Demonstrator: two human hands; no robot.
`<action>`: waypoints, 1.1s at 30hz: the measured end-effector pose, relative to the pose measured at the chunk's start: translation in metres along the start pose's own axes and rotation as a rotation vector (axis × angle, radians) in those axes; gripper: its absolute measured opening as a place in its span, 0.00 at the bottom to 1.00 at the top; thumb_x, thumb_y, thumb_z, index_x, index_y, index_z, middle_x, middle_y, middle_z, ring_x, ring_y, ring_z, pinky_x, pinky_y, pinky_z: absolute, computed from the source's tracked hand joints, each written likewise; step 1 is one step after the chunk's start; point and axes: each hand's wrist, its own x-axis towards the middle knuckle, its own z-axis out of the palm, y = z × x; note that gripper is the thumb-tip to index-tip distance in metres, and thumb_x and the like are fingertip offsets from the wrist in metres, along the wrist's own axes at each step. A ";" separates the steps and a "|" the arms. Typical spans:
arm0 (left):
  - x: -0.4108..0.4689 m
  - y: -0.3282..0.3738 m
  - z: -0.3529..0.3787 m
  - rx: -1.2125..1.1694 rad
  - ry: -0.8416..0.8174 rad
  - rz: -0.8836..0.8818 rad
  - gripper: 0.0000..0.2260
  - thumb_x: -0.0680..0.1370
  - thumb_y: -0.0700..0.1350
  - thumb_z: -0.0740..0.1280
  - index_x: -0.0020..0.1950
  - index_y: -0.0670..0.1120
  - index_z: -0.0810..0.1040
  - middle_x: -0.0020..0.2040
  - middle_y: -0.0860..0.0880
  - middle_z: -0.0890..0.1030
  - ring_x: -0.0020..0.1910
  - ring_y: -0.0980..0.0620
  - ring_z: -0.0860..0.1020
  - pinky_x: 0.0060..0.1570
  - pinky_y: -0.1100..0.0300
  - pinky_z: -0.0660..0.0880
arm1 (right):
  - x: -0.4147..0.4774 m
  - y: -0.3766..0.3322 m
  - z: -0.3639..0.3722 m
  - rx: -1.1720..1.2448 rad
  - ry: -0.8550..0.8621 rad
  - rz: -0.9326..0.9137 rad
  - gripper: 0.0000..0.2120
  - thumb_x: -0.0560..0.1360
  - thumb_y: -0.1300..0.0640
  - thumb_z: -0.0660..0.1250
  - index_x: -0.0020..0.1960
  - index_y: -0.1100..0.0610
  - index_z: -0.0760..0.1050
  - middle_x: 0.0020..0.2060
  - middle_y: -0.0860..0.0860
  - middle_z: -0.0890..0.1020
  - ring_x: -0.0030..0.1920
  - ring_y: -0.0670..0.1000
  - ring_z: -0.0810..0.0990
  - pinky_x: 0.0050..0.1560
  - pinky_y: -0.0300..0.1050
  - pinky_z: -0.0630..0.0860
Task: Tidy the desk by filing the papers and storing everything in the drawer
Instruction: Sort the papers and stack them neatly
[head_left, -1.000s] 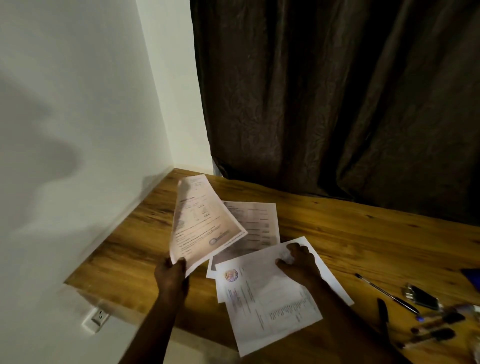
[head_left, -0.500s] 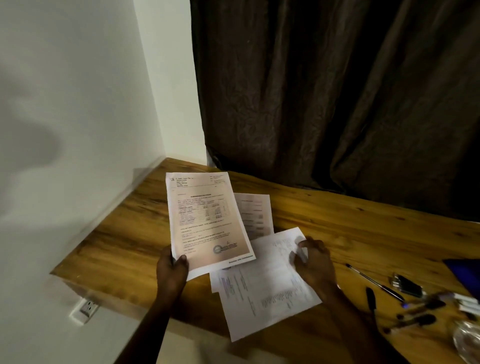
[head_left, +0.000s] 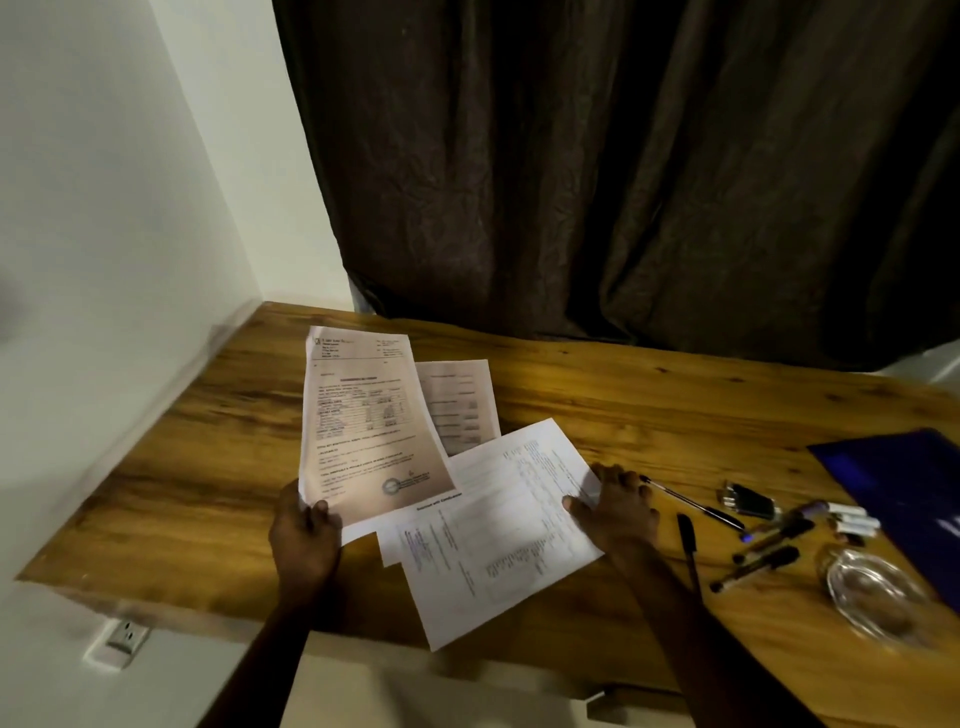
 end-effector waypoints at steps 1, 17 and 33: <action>0.000 0.000 0.000 0.000 -0.001 0.001 0.17 0.77 0.34 0.65 0.65 0.41 0.72 0.58 0.38 0.79 0.56 0.39 0.77 0.53 0.43 0.78 | 0.000 0.000 0.001 0.003 0.000 0.006 0.35 0.71 0.37 0.68 0.73 0.48 0.62 0.69 0.54 0.66 0.69 0.60 0.65 0.62 0.57 0.70; 0.000 -0.004 0.001 0.007 -0.004 0.033 0.15 0.79 0.36 0.64 0.66 0.43 0.71 0.59 0.40 0.79 0.58 0.40 0.77 0.54 0.42 0.79 | 0.000 -0.002 -0.001 0.040 -0.010 0.027 0.32 0.70 0.39 0.71 0.69 0.49 0.65 0.66 0.54 0.70 0.67 0.59 0.68 0.59 0.55 0.72; 0.003 -0.007 0.002 -0.003 0.003 -0.021 0.16 0.79 0.37 0.64 0.67 0.45 0.71 0.59 0.41 0.79 0.58 0.40 0.78 0.53 0.40 0.79 | 0.016 0.009 -0.070 1.156 -0.065 0.302 0.15 0.73 0.61 0.72 0.58 0.65 0.78 0.47 0.59 0.82 0.40 0.57 0.80 0.37 0.46 0.76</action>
